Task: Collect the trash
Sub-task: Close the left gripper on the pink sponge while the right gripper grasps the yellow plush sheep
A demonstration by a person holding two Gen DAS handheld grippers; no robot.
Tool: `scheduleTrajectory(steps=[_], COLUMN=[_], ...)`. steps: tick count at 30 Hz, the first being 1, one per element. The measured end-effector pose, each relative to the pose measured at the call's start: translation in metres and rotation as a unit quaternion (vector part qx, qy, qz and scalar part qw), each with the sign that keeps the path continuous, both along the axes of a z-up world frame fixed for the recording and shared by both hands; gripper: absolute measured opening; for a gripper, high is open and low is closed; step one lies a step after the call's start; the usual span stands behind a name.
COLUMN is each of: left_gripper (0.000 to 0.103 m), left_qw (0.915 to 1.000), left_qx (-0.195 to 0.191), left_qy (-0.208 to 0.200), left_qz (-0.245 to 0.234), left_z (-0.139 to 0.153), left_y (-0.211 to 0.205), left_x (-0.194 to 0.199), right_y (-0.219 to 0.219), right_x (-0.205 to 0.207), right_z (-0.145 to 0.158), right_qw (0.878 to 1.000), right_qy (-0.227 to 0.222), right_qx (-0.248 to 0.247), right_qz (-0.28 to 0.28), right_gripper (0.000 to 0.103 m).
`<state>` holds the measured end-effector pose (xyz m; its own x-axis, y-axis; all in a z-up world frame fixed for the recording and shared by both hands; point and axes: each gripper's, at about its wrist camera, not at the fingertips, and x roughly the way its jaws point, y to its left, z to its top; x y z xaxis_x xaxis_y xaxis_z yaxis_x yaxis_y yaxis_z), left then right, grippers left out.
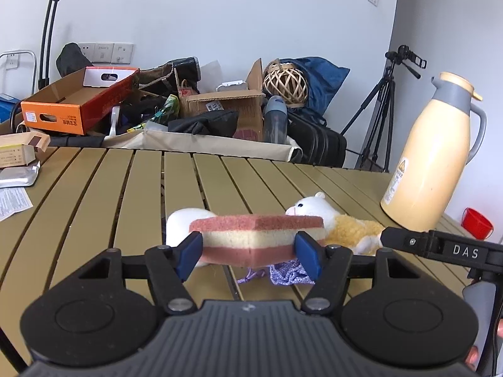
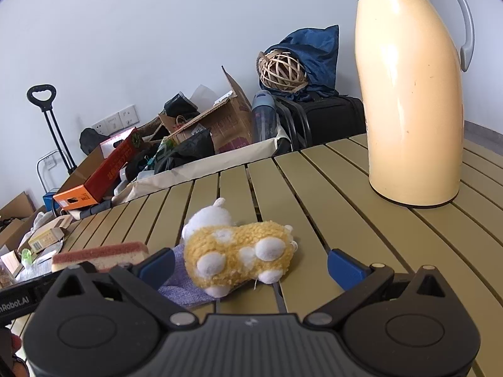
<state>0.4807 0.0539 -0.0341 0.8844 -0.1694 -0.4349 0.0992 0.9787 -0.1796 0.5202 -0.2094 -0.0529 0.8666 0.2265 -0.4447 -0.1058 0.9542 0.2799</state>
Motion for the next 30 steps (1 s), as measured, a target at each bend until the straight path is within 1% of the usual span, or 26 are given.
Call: scheduleTrajectory(steps=[3, 5, 6, 7, 8, 9, 12, 13, 15, 16, 20, 22, 23, 24, 25, 26, 28, 30], left_gripper=[0.066, 0.067, 0.072, 0.082, 0.086, 0.089, 0.089, 0.091, 0.095, 0.095, 0.096, 0.096, 0.095, 0.089, 0.079, 0.079, 0.073, 0.070], left_qw=[1.0000, 0.9999, 0.9999, 0.9998, 0.9997, 0.9996, 0.9992, 0.9988, 0.9977, 0.9972, 0.9931, 0.9905, 0.9901, 0.9903, 0.9906, 0.9903, 0.9911, 0.9912], left_qx=[0.007, 0.005, 0.003, 0.001, 0.001, 0.003, 0.004, 0.002, -0.014, -0.026, -0.093, -0.115, -0.117, -0.113, -0.110, -0.113, -0.112, -0.116], left_qy=[-0.001, 0.007, 0.013, 0.020, 0.024, 0.026, 0.040, 0.047, 0.061, 0.065, 0.064, 0.064, 0.067, 0.072, 0.076, 0.079, 0.072, 0.062], left_qz=[0.006, 0.005, 0.005, 0.004, 0.006, 0.007, 0.009, 0.013, 0.025, 0.027, 0.032, 0.038, 0.038, 0.037, 0.030, 0.017, 0.013, 0.009], left_z=[0.003, 0.004, 0.004, 0.002, 0.001, -0.001, -0.008, -0.011, -0.016, -0.018, -0.018, -0.018, -0.019, -0.019, -0.020, -0.020, -0.020, -0.018], left_y=[0.002, 0.004, 0.005, 0.006, 0.006, 0.005, 0.002, 0.002, 0.004, 0.007, 0.023, 0.030, 0.031, 0.030, 0.028, 0.027, 0.026, 0.027], left_x=[-0.003, -0.002, -0.001, 0.000, 0.002, 0.003, 0.009, 0.011, 0.017, 0.019, 0.020, 0.021, 0.022, 0.023, 0.024, 0.024, 0.023, 0.021], right_y=[-0.003, -0.005, -0.005, -0.005, -0.005, -0.005, -0.005, -0.006, -0.007, -0.008, -0.007, -0.007, -0.006, -0.006, -0.004, -0.004, -0.003, -0.002], right_x=[0.000, 0.000, 0.000, 0.001, 0.000, 0.000, 0.000, 0.000, 0.000, 0.000, 0.001, 0.002, 0.002, 0.002, 0.002, 0.003, 0.002, 0.002], right_z=[0.000, -0.001, -0.001, -0.002, -0.001, -0.001, -0.001, -0.001, -0.002, -0.002, -0.003, -0.003, -0.003, -0.004, -0.004, -0.004, -0.004, -0.004], right_qw=[1.000, 1.000, 1.000, 1.000, 1.000, 1.000, 1.000, 1.000, 1.000, 1.000, 1.000, 1.000, 1.000, 1.000, 1.000, 1.000, 1.000, 1.000], right_qy=[0.001, 0.004, 0.005, 0.005, 0.005, 0.005, 0.004, 0.004, 0.005, 0.006, 0.007, 0.008, 0.009, 0.009, 0.010, 0.010, 0.009, 0.010], right_qx=[0.002, 0.003, 0.003, 0.002, 0.001, 0.000, -0.002, -0.002, -0.001, 0.000, -0.001, -0.001, -0.001, -0.002, -0.003, -0.004, -0.005, -0.005], right_qz=[-0.004, -0.007, -0.007, -0.007, -0.006, -0.005, -0.003, -0.004, -0.005, -0.006, -0.006, -0.005, -0.005, -0.004, -0.003, -0.002, 0.000, 0.000], right_gripper=[0.103, 0.103, 0.103, 0.103, 0.103, 0.103, 0.103, 0.103, 0.103, 0.103, 0.103, 0.103, 0.103, 0.103, 0.103, 0.103, 0.103, 0.103])
